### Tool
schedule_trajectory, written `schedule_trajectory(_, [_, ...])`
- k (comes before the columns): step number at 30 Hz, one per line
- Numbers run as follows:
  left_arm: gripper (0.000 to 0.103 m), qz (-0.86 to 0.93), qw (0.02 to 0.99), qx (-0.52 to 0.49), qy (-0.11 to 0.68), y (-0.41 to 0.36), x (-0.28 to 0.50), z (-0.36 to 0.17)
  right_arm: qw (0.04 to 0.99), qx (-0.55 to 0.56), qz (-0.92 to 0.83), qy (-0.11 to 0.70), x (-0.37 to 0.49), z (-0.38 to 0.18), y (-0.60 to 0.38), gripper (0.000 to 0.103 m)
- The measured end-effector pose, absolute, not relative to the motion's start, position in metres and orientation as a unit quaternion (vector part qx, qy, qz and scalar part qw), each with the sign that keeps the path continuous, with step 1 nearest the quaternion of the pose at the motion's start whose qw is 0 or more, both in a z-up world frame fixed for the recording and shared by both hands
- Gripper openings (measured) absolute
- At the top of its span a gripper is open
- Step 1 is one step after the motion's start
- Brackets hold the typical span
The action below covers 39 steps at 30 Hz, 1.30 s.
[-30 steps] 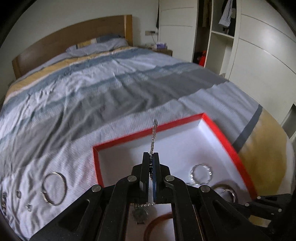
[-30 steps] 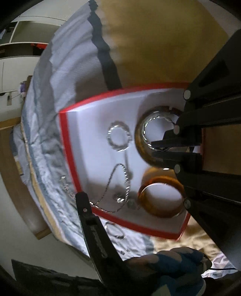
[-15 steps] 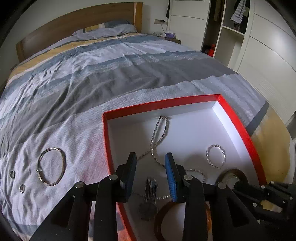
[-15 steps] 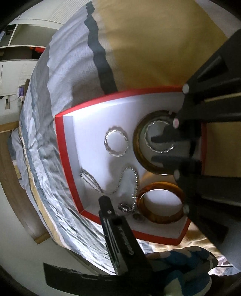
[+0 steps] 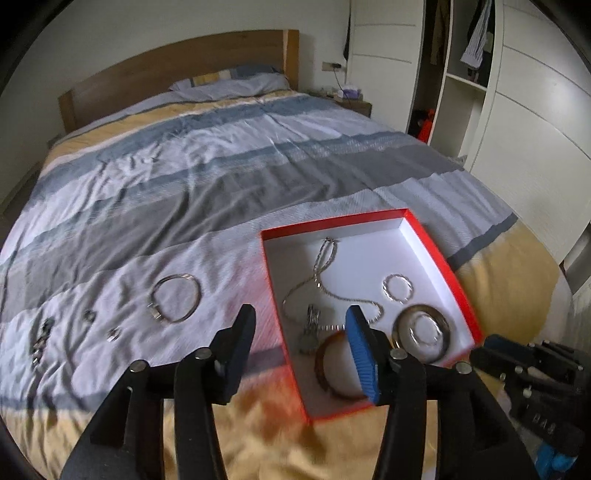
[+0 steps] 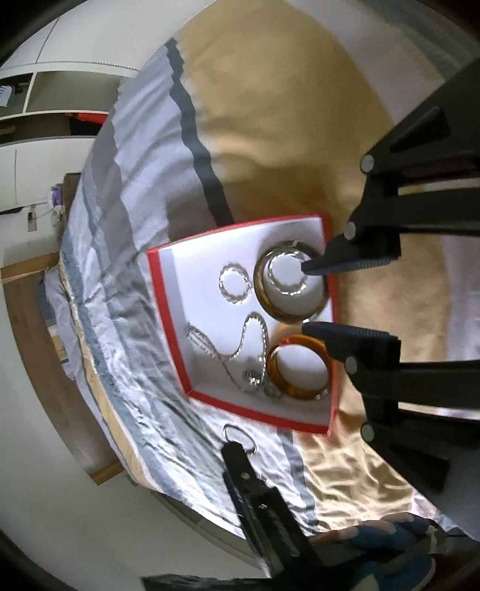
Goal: Organize jewelry
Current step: 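Withdraw both tools from the box back over the bed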
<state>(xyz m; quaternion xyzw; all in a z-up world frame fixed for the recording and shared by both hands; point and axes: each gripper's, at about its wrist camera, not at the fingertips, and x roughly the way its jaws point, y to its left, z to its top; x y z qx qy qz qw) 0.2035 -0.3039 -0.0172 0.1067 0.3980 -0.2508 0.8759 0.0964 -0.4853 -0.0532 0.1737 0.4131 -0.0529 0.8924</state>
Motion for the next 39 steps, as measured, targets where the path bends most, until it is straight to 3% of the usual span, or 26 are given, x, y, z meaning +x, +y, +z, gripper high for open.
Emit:
schedule_trajectory(6, [0.060, -0.225, 0.890, 0.110, 0.380, -0.272, 0.151, 0.010, 0.905, 0.173, -0.041, 0.387, 0.059, -0.019, -0.468, 0.034])
schedule_trajectory(17, [0.067, -0.195, 0.915, 0.103, 0.339, -0.222, 0.067, 0.052, 0.922, 0.158, -0.023, 0.352, -0.005, 0.027, -0.431, 0.035])
schedule_trajectory(39, [0.070, -0.154, 0.940, 0.083, 0.292, -0.145, -0.036, 0.070, 0.941, 0.126, -0.006, 0.315, -0.085, 0.070, -0.378, 0.036])
